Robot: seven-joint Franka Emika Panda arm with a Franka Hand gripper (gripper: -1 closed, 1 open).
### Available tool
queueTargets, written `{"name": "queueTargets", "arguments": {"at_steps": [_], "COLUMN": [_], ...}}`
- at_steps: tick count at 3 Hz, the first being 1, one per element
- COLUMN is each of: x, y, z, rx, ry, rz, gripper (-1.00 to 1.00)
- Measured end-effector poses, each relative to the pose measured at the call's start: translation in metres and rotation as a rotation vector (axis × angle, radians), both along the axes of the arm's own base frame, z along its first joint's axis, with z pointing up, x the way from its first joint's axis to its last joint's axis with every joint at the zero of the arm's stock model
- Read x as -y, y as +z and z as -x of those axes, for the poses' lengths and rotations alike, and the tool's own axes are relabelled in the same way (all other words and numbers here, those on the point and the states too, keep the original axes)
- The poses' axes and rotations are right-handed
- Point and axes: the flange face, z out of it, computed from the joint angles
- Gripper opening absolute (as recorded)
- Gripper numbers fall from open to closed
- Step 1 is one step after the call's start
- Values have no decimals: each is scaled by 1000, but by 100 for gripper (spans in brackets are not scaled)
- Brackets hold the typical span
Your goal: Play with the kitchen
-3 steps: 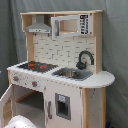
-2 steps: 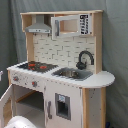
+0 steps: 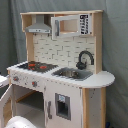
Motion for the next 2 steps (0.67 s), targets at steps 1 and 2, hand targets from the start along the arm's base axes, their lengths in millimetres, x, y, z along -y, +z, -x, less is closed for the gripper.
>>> {"name": "queueTargets", "arguments": {"at_steps": [1, 2], "x": [23, 54], "y": [4, -1], "z": [-7, -18], "rx": [-20, -51], "ry": [14, 4], "rz": [-8, -4], "gripper": [100, 100]}}
